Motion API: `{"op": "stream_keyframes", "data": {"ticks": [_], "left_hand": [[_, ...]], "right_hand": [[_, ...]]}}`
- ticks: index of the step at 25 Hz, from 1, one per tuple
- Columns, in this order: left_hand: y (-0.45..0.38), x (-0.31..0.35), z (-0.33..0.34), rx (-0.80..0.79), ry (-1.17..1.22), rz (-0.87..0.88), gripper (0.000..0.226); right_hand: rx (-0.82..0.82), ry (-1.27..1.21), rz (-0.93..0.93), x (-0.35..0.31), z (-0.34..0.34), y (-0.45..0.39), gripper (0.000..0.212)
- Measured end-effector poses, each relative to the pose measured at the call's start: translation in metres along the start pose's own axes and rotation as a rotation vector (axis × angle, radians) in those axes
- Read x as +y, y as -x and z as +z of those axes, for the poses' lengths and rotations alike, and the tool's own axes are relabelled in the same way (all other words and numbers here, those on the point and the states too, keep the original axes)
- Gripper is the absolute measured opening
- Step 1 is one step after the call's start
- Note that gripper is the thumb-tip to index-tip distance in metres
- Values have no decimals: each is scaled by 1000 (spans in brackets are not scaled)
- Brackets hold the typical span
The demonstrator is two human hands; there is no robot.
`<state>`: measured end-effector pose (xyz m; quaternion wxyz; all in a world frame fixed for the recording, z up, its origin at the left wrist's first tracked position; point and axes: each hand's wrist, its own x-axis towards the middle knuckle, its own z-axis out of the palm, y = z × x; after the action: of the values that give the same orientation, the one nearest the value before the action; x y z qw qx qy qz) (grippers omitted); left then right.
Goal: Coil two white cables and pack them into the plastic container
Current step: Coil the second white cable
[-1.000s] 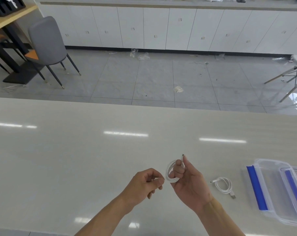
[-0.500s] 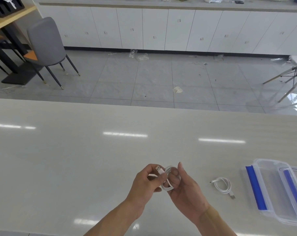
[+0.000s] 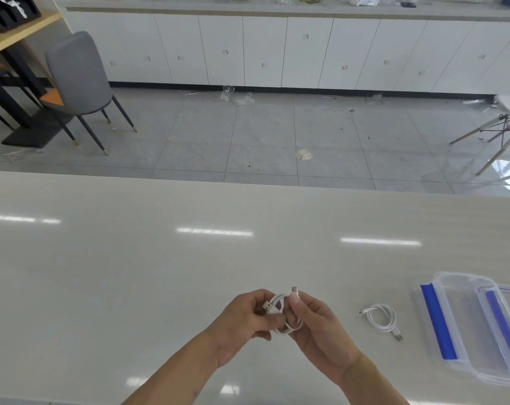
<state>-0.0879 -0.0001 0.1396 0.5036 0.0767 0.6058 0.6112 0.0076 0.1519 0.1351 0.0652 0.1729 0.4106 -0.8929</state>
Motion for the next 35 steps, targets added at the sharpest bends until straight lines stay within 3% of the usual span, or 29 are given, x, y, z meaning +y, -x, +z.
{"op": "stream_keyframes", "data": {"ticks": [4, 8, 10, 16, 21, 25, 28, 31, 35], "left_hand": [[-2, 4, -3, 67, -206, 68, 20], [-2, 8, -9, 83, -263, 49, 17], [-2, 9, -9, 75, -218, 9, 20], [-10, 9, 0, 21, 58, -156, 27], [-15, 0, 4, 107, 43, -311, 26], [-13, -5, 0, 7, 262, -495, 28], [-6, -7, -10, -163, 516, -373, 23], [0, -9, -18, -260, 723, -285, 34], [1, -18, -8, -244, 823, -215, 31]], "right_hand": [[30, 121, -16, 6, -4, 4, 32], [146, 374, 9, 0, -10, 5, 18], [173, 447, 12, -2, -10, 4, 11], [183, 517, -102, 1, -5, 3, 16], [181, 591, -105, 5, -7, 3, 6], [149, 546, -92, 8, -7, 5, 14], [97, 401, -77, 3, -9, 8, 23], [68, 162, -22, -4, -12, 8, 21], [42, 78, 4, -7, -10, 5, 20]]}}
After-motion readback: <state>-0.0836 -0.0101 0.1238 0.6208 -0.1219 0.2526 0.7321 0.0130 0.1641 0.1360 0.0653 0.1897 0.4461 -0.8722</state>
